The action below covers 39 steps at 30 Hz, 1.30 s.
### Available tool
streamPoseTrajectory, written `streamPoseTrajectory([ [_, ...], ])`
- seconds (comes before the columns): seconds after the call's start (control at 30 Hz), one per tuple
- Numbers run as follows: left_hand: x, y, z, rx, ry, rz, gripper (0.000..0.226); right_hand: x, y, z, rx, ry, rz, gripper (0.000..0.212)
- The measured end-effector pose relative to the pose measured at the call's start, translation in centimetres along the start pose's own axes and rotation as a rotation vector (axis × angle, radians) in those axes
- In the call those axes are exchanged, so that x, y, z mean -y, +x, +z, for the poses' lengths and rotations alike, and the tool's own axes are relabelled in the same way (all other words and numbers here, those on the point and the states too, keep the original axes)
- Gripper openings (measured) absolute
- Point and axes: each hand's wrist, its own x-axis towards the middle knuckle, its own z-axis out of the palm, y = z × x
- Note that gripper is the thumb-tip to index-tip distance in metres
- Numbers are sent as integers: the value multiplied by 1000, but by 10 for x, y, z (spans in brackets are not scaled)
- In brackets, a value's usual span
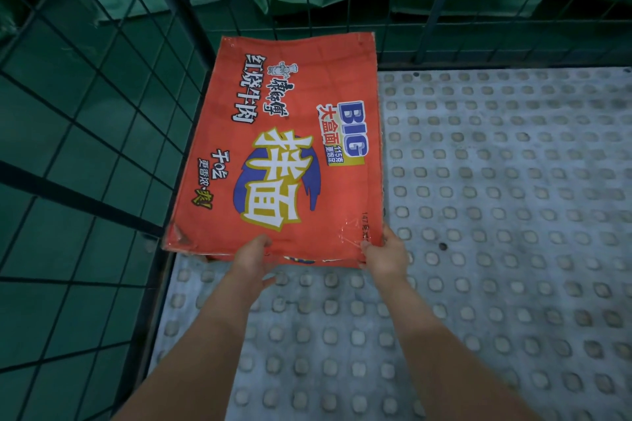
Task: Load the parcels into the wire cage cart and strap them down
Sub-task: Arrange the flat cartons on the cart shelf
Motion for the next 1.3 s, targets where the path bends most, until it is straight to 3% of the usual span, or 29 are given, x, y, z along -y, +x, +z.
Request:
streamPoseTrajectory([
  [0.23, -15, -25, -9, -5, 114, -14, 11, 17, -17, -15, 82, -17, 76, 43],
  [0.37, -28, -48, -11, -2, 122, 32, 13, 33, -29, -33, 105, -106, 81, 57],
  [0.57, -39, -108, 11, 5, 110, 86, 31, 56, -52, -80, 104, -49, 113, 75],
  [0.7, -54, -159, 20, 37, 131, 149, 46, 79, -85, -134, 141, -14, 68, 69],
  [0.97, -36, -304, 48, 89, 179, 283, 36, 116, -190, -262, 153, 49, 88, 50],
  [1.13, -12, -388, 65, 159, 201, 312, 8, 113, -257, -312, 123, 76, 112, 44],
  [1.3, -13, -439, 78, 254, 210, 354, 10, 105, -313, -344, 69, 119, 83, 41],
])
